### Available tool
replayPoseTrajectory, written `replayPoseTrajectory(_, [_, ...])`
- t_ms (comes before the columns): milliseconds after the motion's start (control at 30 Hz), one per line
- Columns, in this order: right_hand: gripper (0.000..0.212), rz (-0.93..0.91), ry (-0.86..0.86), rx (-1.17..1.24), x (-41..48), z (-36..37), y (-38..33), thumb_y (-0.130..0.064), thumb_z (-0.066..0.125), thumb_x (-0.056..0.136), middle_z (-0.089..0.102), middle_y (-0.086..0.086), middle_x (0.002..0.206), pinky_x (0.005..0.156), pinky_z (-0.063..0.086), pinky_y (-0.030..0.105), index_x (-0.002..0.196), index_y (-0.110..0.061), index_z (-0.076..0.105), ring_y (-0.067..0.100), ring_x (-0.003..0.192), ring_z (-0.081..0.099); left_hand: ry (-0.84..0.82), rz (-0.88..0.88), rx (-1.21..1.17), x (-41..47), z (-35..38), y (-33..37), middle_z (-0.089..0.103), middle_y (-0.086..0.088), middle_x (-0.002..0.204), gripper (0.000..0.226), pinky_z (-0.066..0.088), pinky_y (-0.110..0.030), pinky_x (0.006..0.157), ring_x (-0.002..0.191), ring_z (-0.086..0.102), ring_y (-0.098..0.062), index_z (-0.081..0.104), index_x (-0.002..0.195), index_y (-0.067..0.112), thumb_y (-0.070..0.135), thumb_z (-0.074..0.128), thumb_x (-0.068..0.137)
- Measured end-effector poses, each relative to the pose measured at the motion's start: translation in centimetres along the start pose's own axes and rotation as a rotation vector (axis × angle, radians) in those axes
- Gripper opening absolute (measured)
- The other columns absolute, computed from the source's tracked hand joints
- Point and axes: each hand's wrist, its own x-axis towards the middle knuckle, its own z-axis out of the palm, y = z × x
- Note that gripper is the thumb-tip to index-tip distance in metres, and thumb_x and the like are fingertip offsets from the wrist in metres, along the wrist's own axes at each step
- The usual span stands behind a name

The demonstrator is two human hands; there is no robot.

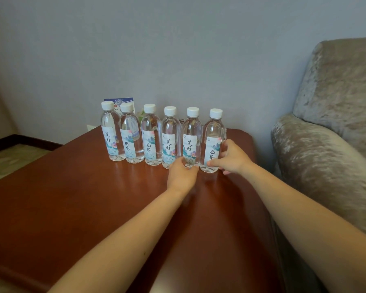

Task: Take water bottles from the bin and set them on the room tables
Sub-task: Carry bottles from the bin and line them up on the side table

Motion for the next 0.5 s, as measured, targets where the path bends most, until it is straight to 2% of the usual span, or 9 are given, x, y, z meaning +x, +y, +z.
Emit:
replayPoseTrajectory(133, [0.059,0.014,-0.020,0.009,-0.1,0.2,0.1,-0.023,0.082,0.078,0.064,-0.001,0.115,0.072,0.061,0.039,0.118,-0.024,0.038,0.020,0.102,0.066,-0.013,-0.013,-0.025,0.3,-0.3,-0.2,0.047,-0.011,0.145,0.059,0.043,-0.037,0.108,0.126,0.053,-0.021,0.041,0.144,0.005,0.020,0.065,0.092])
replayPoseTrajectory(267, [0.046,-0.001,-0.042,0.003,0.1,0.4,0.3,-0.022,0.080,0.081,0.065,-0.004,0.112,0.067,0.054,0.027,0.117,-0.018,0.050,0.015,0.100,0.064,-0.018,-0.030,-0.069,0.3,-0.4,-0.4,0.051,-0.010,0.140,0.059,0.048,-0.045,0.103,0.121,0.057,-0.024,0.043,0.141,0.008,0.023,0.068,0.089])
replayPoseTrajectory(333, [0.055,-0.003,-0.058,-0.072,-0.1,0.3,0.3,-0.026,0.082,0.077,0.067,0.000,0.122,0.079,0.052,0.027,0.125,-0.013,0.058,0.017,0.106,0.065,-0.029,-0.031,-0.059,-0.1,-0.6,-0.2,0.054,-0.008,0.133,0.058,0.048,-0.044,0.101,0.116,0.058,-0.022,0.045,0.138,0.009,0.023,0.070,0.088])
replayPoseTrajectory(400, [0.067,0.033,-0.087,-0.276,-1.0,-0.1,-0.2,-0.036,0.082,0.074,0.061,0.004,0.132,0.093,0.050,0.035,0.132,-0.012,0.057,0.023,0.115,0.062,-0.075,-0.036,0.014,-0.7,-1.2,0.4,0.057,-0.004,0.124,0.058,0.048,-0.039,0.101,0.109,0.060,-0.018,0.046,0.136,0.009,0.022,0.071,0.086])
replayPoseTrajectory(500, [0.078,0.122,-0.184,-0.578,-3.2,-1.0,-1.8,-0.044,0.076,0.078,0.047,0.013,0.144,0.103,0.046,0.042,0.142,-0.011,0.046,0.031,0.128,0.051,-0.223,-0.041,0.187,-1.8,-2.7,2.1,0.056,-0.006,0.133,0.065,0.046,-0.037,0.103,0.115,0.059,-0.019,0.044,0.140,0.009,0.026,0.074,0.085])
